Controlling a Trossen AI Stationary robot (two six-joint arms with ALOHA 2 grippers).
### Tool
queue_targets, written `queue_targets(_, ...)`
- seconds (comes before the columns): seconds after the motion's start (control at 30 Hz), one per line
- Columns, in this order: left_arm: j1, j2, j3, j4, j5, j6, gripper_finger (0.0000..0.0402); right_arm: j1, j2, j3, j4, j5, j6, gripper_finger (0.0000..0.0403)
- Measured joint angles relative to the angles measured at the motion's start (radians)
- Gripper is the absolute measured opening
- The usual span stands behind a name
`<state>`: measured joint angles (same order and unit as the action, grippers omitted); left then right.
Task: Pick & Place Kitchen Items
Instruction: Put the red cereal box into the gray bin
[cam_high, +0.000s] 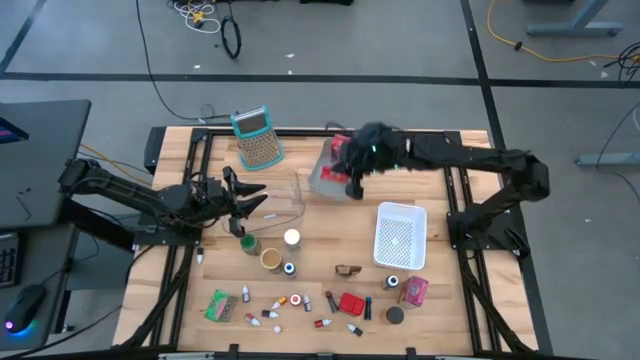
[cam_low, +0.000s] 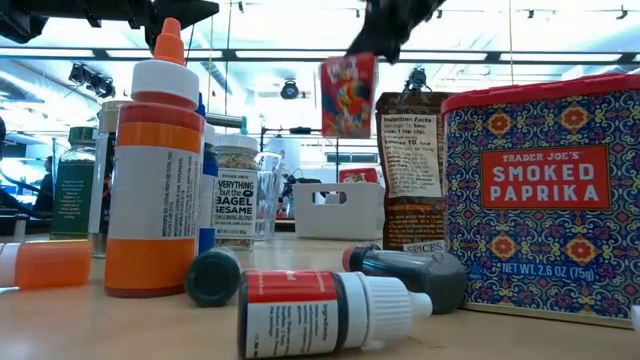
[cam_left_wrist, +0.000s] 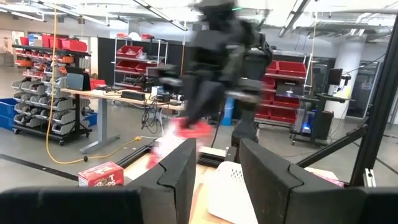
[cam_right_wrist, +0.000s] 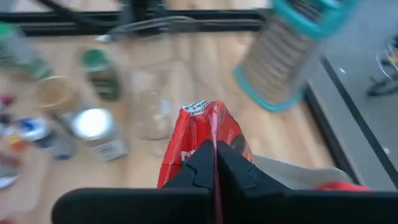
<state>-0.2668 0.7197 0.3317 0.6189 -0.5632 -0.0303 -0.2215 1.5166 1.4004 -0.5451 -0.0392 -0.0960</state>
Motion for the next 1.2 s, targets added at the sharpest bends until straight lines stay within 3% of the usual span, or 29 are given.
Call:
queue_targets(0.33, 0.000, 0.000, -0.001, 0.000, 0.001, 0.026, 0.0132, -0.226, 0.052, -0.131, 0.122, -0.196, -0.033, 0.0006)
queue_targets(0.47, 0.000, 0.000, -0.001, -0.001, -0.002, 0.028, 0.0132, -0.264, 0.051, -0.245, 0.299, -0.288, -0.082, 0.0006)
queue_targets(0.6, 0.000, 0.000, -0.001, 0.000, -0.002, 0.031, 0.0132, -0.294, 0.050, -0.315, 0.391, -0.294, -0.088, 0.0006)
queue_targets(0.97, 0.000, 0.000, -0.001, 0.001, -0.005, 0.031, 0.0132, -0.344, 0.050, -0.413, 0.420, -0.293, -0.083, 0.0008)
queue_targets(1.2, 0.000, 0.000, -0.001, 0.001, -0.005, 0.030, 0.0132, -0.346, 0.110, -0.421, 0.457, -0.254, -0.043, 0.0046)
